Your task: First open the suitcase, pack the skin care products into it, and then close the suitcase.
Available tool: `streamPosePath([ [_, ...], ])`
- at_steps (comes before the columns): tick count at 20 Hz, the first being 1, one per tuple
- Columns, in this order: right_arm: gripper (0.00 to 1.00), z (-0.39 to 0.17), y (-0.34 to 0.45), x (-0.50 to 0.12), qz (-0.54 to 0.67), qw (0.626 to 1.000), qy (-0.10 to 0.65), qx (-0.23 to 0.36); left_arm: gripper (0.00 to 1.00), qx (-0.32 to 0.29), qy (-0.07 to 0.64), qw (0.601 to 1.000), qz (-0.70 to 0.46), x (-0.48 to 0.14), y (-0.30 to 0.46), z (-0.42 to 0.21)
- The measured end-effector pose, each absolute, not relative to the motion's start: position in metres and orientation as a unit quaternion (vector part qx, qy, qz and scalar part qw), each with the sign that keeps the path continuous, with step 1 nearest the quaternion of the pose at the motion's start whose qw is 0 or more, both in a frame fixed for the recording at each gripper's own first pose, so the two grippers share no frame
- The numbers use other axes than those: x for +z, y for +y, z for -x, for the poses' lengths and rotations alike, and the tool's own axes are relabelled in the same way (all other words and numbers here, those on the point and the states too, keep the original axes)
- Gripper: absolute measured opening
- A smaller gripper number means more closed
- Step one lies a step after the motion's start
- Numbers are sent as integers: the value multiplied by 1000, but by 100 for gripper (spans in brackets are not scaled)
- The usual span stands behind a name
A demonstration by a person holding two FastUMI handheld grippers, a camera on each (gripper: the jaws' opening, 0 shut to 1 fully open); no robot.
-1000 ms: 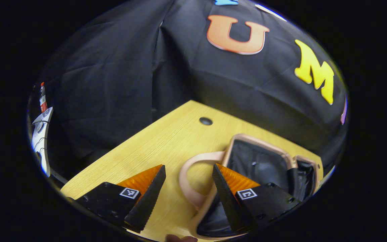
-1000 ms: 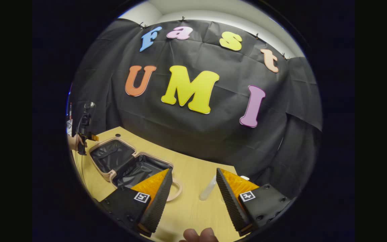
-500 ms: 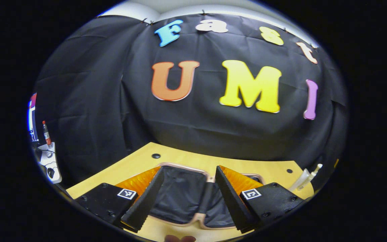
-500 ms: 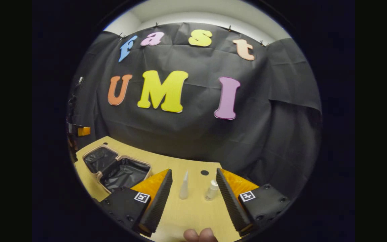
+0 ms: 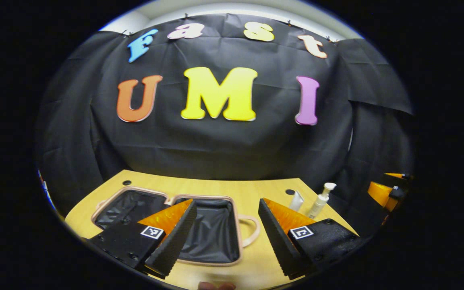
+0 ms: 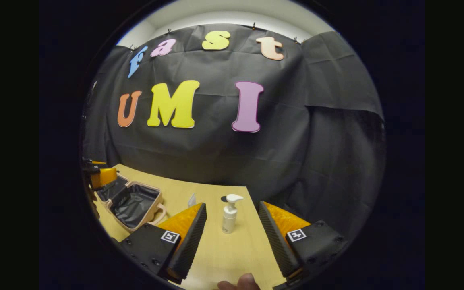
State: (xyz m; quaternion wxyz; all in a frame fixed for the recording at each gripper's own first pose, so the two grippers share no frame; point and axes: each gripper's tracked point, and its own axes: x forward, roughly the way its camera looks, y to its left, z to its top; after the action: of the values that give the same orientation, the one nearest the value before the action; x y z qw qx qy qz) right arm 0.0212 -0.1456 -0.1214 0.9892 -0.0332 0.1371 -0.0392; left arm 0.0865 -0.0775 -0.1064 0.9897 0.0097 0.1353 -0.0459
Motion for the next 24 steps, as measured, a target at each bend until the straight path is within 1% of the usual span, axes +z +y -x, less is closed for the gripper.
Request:
streamPosePath([
  [5,78,-24,-179,-142,30,986,157,-47,98,-122,158,979,-39,-134,-150,-95],
  [7,78,-26,-191,-147,35,985,159,-48,98,-137,169,975,-40,-153,-175,-102],
  [8,76,-27,-199,-150,37,985,161,-49,98,-143,177,973,-39,-164,-188,-106],
  [9,78,-28,-206,-156,38,984,166,-51,98,-147,184,971,-38,-176,-200,-111],
  [10,76,-27,-215,-160,39,983,172,-55,98,-151,189,969,-37,-188,-211,-119],
  [11,76,-26,-223,-166,39,981,179,-60,98,-156,194,968,-35,-201,-221,-127],
  [13,78,-23,-236,-179,40,978,196,-66,100,-157,206,965,-40,-227,-231,-143],
  [14,78,-21,-242,-185,44,976,204,-68,98,-154,214,964,-40,-240,-233,-151],
  [17,78,-17,-253,-199,49,971,223,-71,99,-141,237,961,-36,-275,-236,-173],
  [20,78,-17,-261,-211,51,967,239,-75,99,-136,249,958,-39,-300,-241,-190],
  [21,76,-17,-263,-215,50,965,245,-78,99,-136,253,957,-43,-306,-243,-195],
  [22,78,-16,-265,-218,44,964,250,-82,99,-136,258,956,-44,-313,-243,-200],
  [24,78,-15,-266,-225,34,961,260,-88,98,-135,265,954,-39,-324,-246,-208],
])
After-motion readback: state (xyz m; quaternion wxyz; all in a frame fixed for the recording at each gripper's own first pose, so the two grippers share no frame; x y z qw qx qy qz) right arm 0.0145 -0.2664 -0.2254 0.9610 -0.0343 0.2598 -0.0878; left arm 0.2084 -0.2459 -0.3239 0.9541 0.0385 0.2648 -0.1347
